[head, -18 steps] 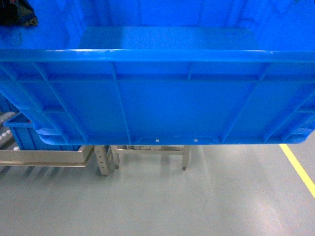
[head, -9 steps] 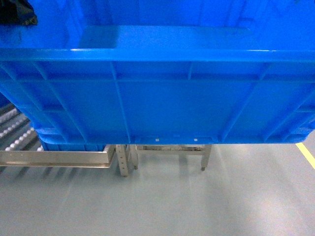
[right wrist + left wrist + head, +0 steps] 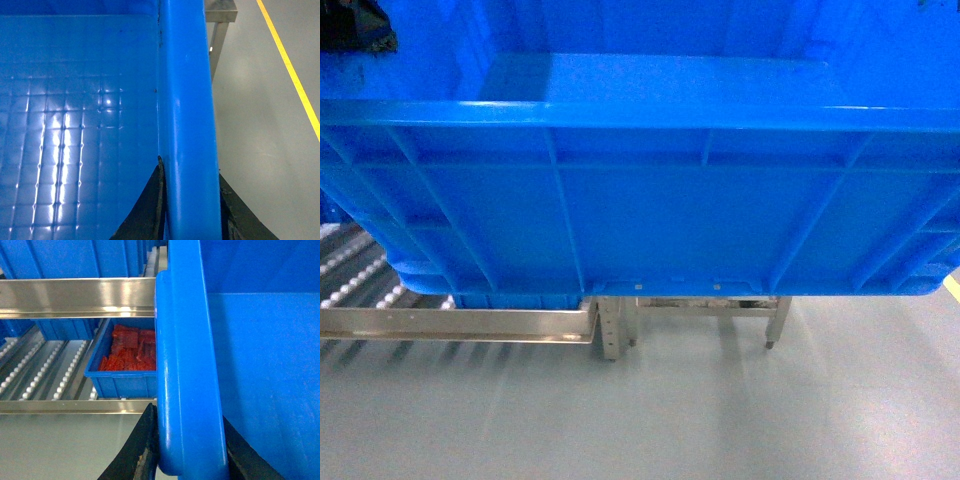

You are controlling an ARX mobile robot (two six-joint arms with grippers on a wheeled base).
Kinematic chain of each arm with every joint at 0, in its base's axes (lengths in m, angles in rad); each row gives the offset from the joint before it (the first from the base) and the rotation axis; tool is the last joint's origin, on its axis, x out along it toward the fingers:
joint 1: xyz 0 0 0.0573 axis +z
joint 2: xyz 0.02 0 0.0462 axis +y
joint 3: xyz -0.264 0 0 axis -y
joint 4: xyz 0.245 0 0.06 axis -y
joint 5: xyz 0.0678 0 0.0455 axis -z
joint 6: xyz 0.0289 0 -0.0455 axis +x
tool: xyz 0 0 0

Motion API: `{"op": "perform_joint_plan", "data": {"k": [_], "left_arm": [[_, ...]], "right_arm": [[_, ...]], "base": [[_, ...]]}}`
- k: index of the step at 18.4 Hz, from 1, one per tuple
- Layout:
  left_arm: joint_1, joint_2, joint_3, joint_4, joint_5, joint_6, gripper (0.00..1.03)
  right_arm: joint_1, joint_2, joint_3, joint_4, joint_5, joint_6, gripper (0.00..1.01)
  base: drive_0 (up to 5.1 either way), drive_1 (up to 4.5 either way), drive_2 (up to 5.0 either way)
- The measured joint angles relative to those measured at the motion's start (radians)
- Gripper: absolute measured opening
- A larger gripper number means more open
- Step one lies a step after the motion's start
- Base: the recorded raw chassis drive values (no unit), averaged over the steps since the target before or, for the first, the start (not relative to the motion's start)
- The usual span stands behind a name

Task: Place box next to blue box on left shelf

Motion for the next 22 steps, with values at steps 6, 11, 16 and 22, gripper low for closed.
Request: {"op": "perform_joint_plan", "data": {"k": [6, 11, 16, 22], "left_arm": [[0.000, 0.000, 0.000, 0.000, 0.000, -0.002, 0.20], [0.000, 0.000, 0.000, 0.000, -0.001, -0.003, 0.20], [0.000, 0.000, 0.000, 0.001, -0.001, -0.002, 0.20], [0.000, 0.000, 0.000, 0.001, -0.001, -0.003, 0.20]], "right_arm": [[0.000, 0.000, 0.000, 0.005, -0.001, -0.001, 0.16], [0.000, 0.000, 0.000, 0.008, 0.000, -0.001, 0.16], [0.000, 0.000, 0.000, 0.006, -0.001, -0.001, 0.16], [0.000, 0.000, 0.000, 0.006, 0.000, -0.001, 0.16]], "base": [[-5.0, 2.37, 2.4], [-4.9, 2.48, 2.5], [-5.0, 2.45, 2.4], [-5.0, 2.44, 2.4]]}}
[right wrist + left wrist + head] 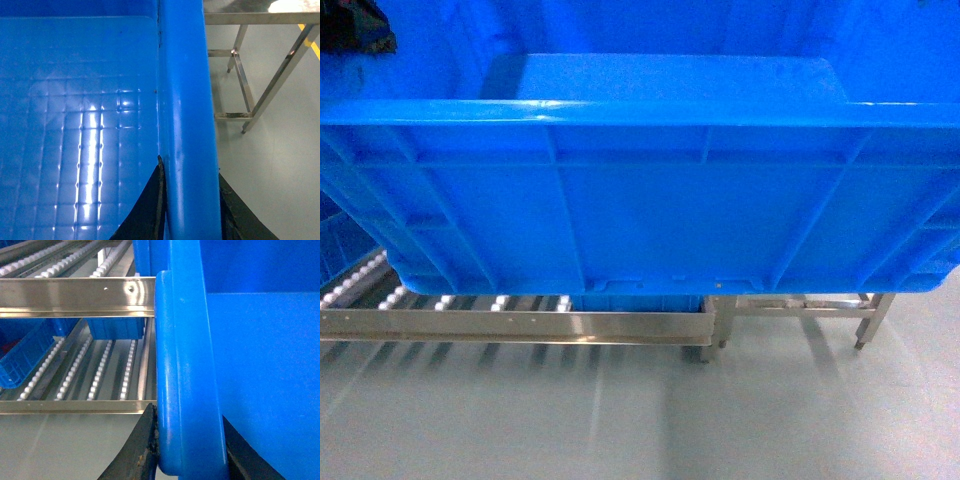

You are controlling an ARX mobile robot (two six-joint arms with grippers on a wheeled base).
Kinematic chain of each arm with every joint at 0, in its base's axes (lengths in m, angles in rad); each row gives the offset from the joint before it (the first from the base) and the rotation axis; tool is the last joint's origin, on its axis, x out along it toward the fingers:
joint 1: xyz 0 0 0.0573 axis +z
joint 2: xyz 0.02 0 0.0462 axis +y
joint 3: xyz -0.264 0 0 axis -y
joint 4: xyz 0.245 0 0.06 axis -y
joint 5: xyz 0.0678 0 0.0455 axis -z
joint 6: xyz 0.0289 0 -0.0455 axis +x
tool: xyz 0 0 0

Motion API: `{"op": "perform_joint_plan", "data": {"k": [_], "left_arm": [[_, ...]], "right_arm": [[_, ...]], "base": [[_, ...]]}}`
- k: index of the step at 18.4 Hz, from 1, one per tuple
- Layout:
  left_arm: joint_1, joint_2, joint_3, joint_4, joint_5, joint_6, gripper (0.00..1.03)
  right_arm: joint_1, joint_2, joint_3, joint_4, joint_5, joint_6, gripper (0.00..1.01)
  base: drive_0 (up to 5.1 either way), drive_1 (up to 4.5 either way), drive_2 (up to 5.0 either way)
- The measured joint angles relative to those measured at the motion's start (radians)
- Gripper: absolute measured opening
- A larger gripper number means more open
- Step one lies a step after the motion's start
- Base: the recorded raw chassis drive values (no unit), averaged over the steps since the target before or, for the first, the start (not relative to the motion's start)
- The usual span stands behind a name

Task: Place box next to blue box on left shelf

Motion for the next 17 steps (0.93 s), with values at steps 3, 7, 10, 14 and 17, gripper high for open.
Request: {"op": "perform_joint_plan", "data": {"k": [3, 7, 10, 14, 17], "left_arm": [[0.000, 0.000, 0.000, -0.001, 0.000, 0.001, 0.20], [0.000, 0.000, 0.000, -0.001, 0.000, 0.000, 0.20], [0.000, 0.000, 0.000, 0.000, 0.000, 0.001, 0.20], [0.000, 0.000, 0.000, 0.000, 0.000, 0.001, 0.20], [0.000, 0.000, 0.000, -0.001, 0.000, 0.001, 0.20]], "right_arm": [[0.000, 0.000, 0.000, -0.003, 0.000, 0.000, 0.16], [0.000, 0.000, 0.000, -0.003, 0.000, 0.000, 0.16], [0.000, 0.000, 0.000, -0.002, 0.000, 0.000, 0.16], [0.000, 0.000, 0.000, -0.002, 0.000, 0.000, 0.16], [0.000, 0.000, 0.000, -0.003, 0.001, 0.001, 0.16]], "base": [[-4.9, 2.49, 2.5], [-5.0, 2.40, 2.4], [-4.9, 2.47, 2.5], [-5.0, 2.40, 2.4], [-5.0, 2.49, 2.5]]}}
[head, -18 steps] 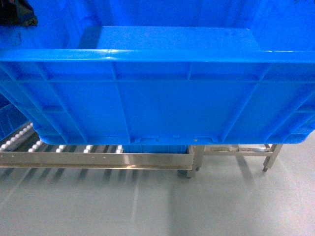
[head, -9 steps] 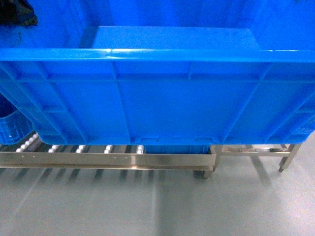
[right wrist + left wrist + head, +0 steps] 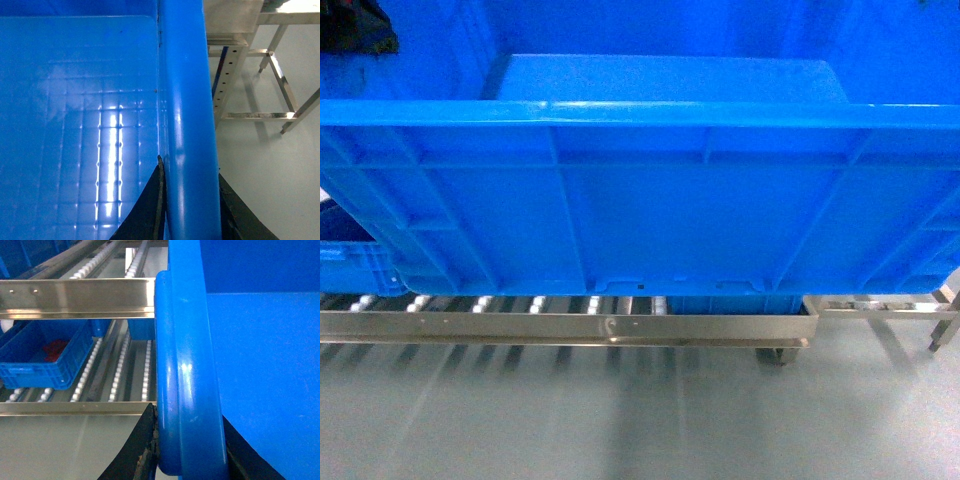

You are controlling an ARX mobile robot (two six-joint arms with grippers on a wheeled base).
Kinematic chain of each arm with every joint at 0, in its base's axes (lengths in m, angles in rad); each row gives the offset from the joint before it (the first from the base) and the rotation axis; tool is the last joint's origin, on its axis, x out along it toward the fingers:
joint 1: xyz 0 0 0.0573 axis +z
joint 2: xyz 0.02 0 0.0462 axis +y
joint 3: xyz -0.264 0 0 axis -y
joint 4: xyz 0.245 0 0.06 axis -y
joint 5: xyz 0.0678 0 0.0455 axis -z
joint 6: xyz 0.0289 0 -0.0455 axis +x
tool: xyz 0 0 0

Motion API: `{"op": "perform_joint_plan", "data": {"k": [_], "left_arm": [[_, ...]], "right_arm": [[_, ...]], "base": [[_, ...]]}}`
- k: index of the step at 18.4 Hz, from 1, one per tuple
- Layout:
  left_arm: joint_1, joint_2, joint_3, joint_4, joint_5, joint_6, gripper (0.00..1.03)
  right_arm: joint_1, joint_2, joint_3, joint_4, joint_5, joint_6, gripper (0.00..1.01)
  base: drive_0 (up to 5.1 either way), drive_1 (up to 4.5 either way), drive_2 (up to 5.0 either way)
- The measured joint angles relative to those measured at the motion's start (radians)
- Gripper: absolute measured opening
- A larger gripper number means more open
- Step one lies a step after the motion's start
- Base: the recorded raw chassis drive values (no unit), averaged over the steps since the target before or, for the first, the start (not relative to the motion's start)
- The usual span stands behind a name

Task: Place box next to blue box on left shelf

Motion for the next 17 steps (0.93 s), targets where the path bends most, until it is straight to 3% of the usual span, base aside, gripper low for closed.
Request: {"op": "perform_joint_plan", "data": {"k": [17], "left_arm": [[0.000, 0.000, 0.000, 0.000, 0.000, 0.000, 0.20]], "right_arm": [[0.000, 0.000, 0.000, -0.002, 0.000, 0.000, 0.16]], "base": [[-5.0, 2.44, 2.4]]}}
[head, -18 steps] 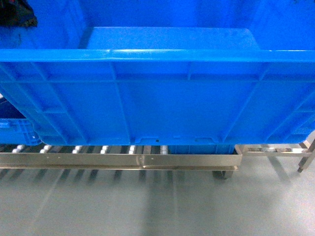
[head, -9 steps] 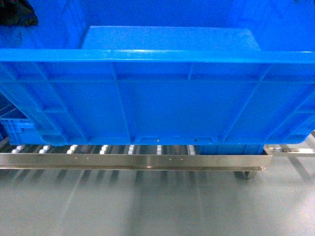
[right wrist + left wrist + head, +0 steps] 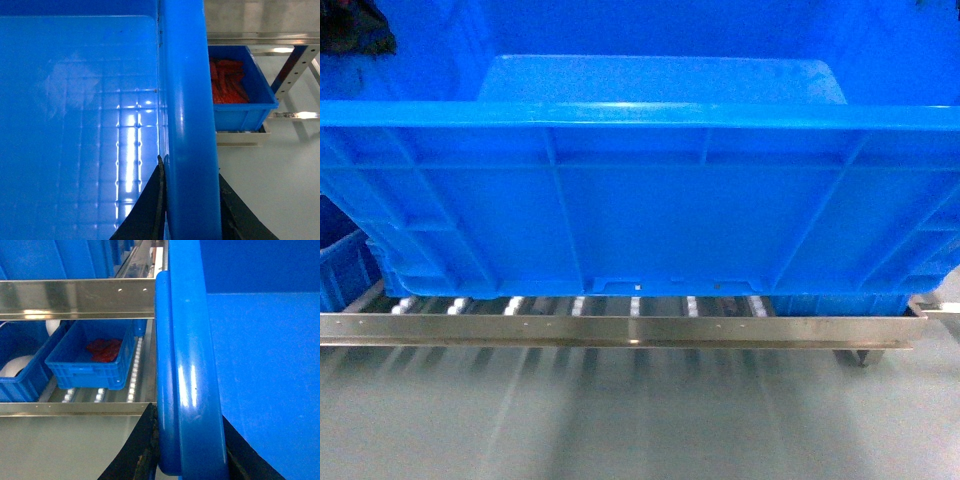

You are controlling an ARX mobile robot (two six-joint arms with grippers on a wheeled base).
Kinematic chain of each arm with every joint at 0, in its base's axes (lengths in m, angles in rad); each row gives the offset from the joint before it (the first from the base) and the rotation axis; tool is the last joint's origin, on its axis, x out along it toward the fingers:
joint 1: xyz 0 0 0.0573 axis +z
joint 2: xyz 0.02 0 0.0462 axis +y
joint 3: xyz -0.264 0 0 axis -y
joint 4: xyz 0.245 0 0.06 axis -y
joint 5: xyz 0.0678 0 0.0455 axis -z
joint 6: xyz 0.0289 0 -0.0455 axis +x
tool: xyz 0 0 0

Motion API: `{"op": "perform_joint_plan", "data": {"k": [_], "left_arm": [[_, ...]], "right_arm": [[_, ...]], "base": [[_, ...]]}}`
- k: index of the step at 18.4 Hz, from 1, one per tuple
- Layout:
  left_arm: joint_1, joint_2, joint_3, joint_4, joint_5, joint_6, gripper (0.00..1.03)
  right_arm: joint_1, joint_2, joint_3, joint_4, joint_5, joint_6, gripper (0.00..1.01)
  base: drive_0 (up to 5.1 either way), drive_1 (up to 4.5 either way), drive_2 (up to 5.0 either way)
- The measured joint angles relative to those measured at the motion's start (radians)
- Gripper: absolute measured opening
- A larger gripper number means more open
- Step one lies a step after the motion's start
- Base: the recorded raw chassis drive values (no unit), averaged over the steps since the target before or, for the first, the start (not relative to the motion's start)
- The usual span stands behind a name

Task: Place box next to blue box on left shelf

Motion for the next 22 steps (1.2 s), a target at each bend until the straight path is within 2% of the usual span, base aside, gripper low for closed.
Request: {"op": "perform_joint_plan", "data": {"k": [2, 5, 22], "left_arm": [[0.000, 0.000, 0.000, 0.001, 0.000, 0.000, 0.20], [0.011, 0.000, 0.000, -0.006, 0.002, 0.000, 0.20], [0.004, -0.002, 0.000, 0.000, 0.000, 0.003, 0.20]], "right_arm": [[0.000, 0.000, 0.000, 0.005, -0.001, 0.000, 0.16], [0.013, 0.000, 0.000, 0.008, 0.000, 0.000, 0.16], [0.006, 0.001, 0.000, 0.003, 0.002, 0.006, 0.16]], "base": [[-5.0, 2.42, 2.4], [0.0, 0.00, 0.0], [0.0, 0.00, 0.0]]}}
